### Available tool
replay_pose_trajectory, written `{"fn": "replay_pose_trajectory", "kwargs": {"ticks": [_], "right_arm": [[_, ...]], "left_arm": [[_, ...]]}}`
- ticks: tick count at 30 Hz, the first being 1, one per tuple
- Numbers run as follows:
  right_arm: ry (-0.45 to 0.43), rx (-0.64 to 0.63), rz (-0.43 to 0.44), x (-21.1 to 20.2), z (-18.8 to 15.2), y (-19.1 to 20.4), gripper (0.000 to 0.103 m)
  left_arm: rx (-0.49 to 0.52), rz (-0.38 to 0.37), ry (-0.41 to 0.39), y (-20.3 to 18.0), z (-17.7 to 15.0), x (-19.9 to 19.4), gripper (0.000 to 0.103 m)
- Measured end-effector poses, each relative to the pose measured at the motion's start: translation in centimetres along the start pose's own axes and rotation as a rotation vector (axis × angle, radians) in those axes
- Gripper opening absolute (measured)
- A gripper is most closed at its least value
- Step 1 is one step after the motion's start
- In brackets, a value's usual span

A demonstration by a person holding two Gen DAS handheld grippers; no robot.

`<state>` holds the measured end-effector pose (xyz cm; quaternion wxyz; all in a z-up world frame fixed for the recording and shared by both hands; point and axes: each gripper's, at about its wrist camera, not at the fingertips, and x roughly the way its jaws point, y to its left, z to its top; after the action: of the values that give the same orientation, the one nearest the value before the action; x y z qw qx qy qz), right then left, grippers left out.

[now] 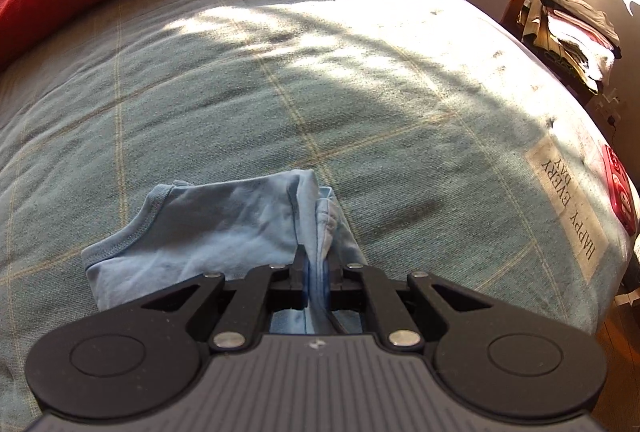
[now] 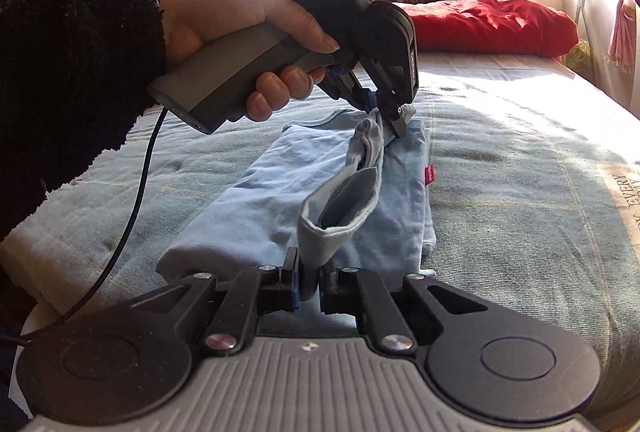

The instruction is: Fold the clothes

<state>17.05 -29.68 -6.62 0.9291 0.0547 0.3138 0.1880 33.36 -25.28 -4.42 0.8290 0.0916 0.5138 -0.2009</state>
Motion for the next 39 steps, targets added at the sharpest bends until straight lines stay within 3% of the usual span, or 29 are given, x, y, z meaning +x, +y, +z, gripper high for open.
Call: {"fn": "replay_pose_trajectory", "kwargs": {"ticks": [2,4,8,13,19,24,30,35,37,39], "right_arm": [[0.008,0.015,0.000,0.1,-0.3,-0.3,0.011],[0.016,0.029,0.001,0.2,-0.5,-0.5,0.022],[0.032,0.059,0.001,0.3,-1.0,-1.1,0.030],[0.038,0.095,-0.001,-0.1,-1.5,-1.9,0.042],[0.021,0.216,0.081,-0.6,-1.6,-4.0,0.042],[0.017,0.364,0.155,-0.3,-1.9,-6.4,0.042],[0.027,0.397,0.156,-0.4,-1.7,-7.4,0.042],[0.040,0.452,0.196,0.3,-1.9,-8.0,0.042],[0.048,0.457,0.210,0.7,-2.0,-8.0,0.034],[0.063,0.476,0.213,1.1,-2.1,-8.2,0.034]], "left_arm": [[0.003,0.002,0.009,-0.2,0.0,0.5,0.010],[-0.002,-0.008,0.016,-0.1,0.0,1.0,0.010],[-0.016,-0.065,-0.004,0.0,0.0,0.6,0.025],[0.028,-0.117,-0.047,-0.7,0.3,-1.3,0.028],[0.089,-0.119,-0.104,0.4,-1.1,-4.5,0.038],[0.218,-0.071,-0.145,1.6,-6.2,-7.2,0.042],[0.294,-0.059,-0.191,4.0,-14.4,-11.3,0.047],[0.459,0.030,-0.251,2.9,-20.8,-14.3,0.062],[0.504,0.068,-0.263,2.4,-22.5,-14.3,0.062],[0.529,0.113,-0.271,1.7,-23.5,-13.7,0.062]]}}
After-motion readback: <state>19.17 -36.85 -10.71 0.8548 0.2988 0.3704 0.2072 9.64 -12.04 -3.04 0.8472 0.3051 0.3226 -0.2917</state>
